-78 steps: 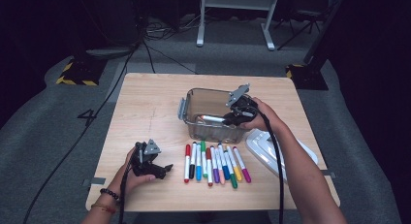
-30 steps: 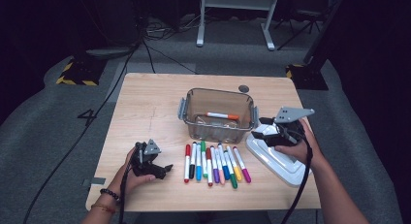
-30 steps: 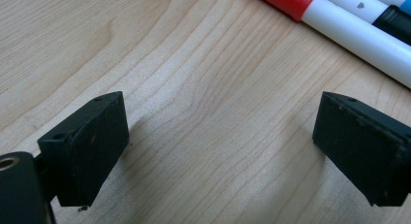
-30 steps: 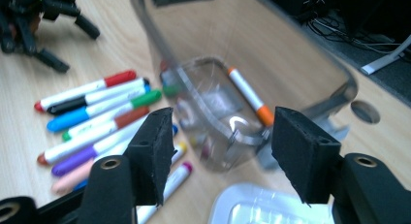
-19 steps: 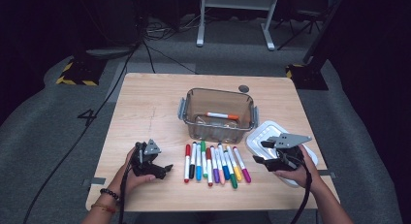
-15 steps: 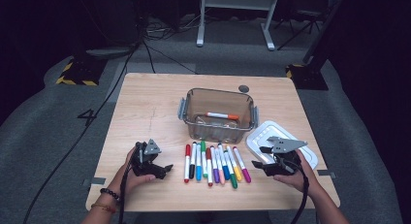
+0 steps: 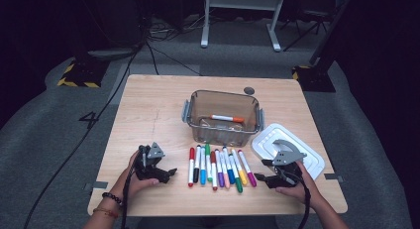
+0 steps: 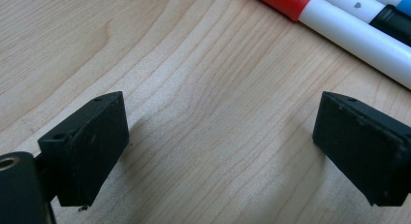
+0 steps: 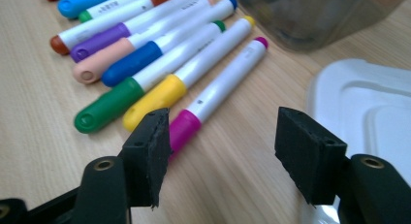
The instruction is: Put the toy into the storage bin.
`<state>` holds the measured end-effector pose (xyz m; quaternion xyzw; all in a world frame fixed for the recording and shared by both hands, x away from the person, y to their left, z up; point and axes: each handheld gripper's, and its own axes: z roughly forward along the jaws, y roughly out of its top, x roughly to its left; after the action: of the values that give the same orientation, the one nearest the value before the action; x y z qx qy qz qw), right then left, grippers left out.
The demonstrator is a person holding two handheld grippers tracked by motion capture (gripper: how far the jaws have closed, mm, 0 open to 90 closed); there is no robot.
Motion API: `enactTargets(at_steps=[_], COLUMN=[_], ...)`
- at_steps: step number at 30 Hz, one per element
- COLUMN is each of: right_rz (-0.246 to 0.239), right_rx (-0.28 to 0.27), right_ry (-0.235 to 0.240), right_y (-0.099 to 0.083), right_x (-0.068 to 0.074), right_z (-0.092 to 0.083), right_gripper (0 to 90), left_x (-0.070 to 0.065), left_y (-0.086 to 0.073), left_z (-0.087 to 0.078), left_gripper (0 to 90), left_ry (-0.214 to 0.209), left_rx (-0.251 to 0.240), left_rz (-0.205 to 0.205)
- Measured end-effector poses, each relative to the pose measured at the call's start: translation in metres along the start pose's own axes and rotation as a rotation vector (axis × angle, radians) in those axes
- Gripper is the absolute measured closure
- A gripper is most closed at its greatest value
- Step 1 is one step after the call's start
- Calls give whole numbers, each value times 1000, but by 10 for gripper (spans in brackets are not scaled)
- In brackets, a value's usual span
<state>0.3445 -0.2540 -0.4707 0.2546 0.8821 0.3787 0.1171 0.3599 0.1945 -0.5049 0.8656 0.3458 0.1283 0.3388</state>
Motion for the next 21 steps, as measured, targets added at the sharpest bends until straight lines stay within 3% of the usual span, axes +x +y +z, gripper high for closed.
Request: enactTargets(at_steps=[5, 9, 21], right_rz=[-10, -22, 46], right_rx=[6, 36, 70], right_ry=[23, 14, -40], right_y=[3, 3, -1], right_x=[9, 11, -2], right_z=[9, 20, 28], right_gripper=[385, 400, 618], left_x=[0, 0, 0], left_y=[0, 0, 0], left_z=[0, 0, 0], left_gripper=[62, 62, 62], left_ry=[0, -3, -7], left_rx=[-1, -1, -1], left_rz=[2, 1, 1])
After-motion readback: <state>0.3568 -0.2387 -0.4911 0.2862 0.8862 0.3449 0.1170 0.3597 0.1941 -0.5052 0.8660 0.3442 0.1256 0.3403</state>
